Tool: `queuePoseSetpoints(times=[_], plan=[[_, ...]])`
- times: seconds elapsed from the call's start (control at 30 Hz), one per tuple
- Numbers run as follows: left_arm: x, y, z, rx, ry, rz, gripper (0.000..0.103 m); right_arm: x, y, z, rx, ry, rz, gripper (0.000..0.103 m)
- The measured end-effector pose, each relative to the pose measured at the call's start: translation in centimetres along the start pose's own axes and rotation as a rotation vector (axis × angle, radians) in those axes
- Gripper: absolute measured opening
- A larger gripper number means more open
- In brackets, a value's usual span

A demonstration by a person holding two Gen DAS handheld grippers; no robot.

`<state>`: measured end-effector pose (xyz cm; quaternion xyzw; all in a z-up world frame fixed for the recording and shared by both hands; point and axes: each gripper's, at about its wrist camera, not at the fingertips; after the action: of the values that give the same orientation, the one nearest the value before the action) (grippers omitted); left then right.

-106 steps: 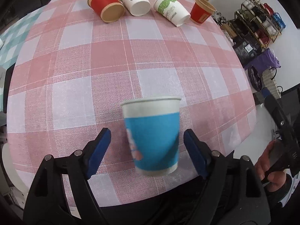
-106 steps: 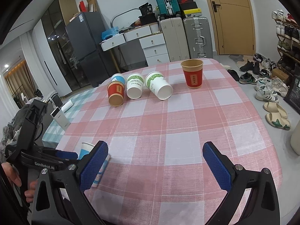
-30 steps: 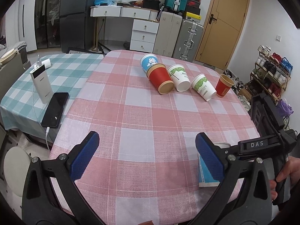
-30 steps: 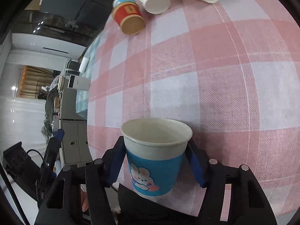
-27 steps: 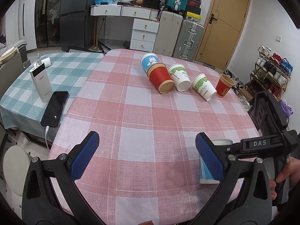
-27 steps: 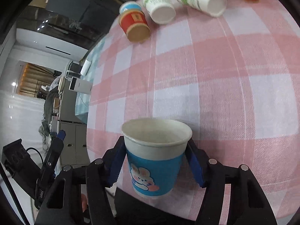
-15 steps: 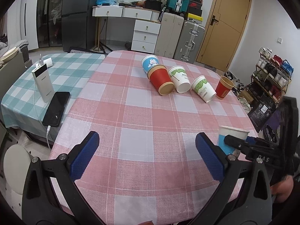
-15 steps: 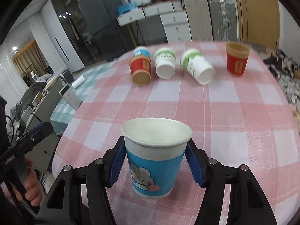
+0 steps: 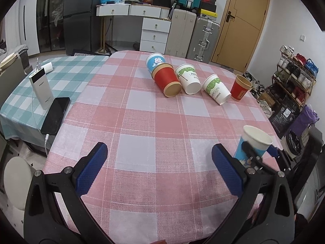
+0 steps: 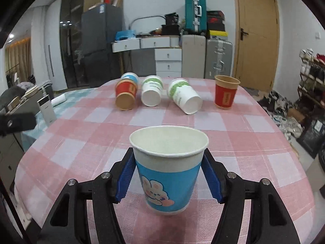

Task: Flip cup upright
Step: 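Rotate the blue cup rim-up with the right tool, set it down, open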

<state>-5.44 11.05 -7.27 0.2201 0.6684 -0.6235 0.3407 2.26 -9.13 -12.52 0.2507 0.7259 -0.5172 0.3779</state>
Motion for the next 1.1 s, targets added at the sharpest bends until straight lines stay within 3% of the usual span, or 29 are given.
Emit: queuePoseSetpoints(times=[0.33,0.4,0.47,0.67,0.8,0.9,0.97,1.1], plan=[[0.6,0.6,0.2,-0.004,-0.003,-0.028,0.102,1.5,-1.5,0.2,-0.035,-0.023,-0.027,0.066],[0.7,0.7,0.3,-0.005,-0.001,-0.031,0.102,1.6,-1.8,0.1,-0.034,-0.038,-0.036,0.069],[0.7,0.8,0.4,-0.003,-0.003,-0.036,0.102,1.7,-2.0,0.1,-0.050,-0.035,-0.067,0.084],[0.7,0.8,1.2,0.018,0.008,-0.036,0.102,2.5,-3.2,0.8,-0.121,-0.007,-0.143,0.086],[0.6,0.7,1.9,0.026,0.022,-0.032,0.102,2.3,-5.2,2.0,-0.122,0.028,-0.125,0.089],[0.5,0.6,2.6,0.045,0.029,-0.034,0.102,1.0,-6.9,4.3,-0.154,0.169,-0.093,0.093],[0.3,0.5,3.3,0.057,0.043,-0.034,0.102,-0.1,-8.2,5.4,-0.176,0.227,-0.042,0.102],[0.0,-0.2,5.1,0.095,0.090,-0.018,0.102,-2.1,-10.2,5.3,-0.212,0.182,0.003,0.103]])
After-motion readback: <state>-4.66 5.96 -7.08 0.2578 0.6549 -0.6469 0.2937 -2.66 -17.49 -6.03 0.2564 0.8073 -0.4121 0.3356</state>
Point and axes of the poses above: each gripper's, at about its wrist camera, not at the fingertips, and y roughly the way its jaws point, z to its right, x to its underside, and after that the axes turned 13 degrees about y, right-handed
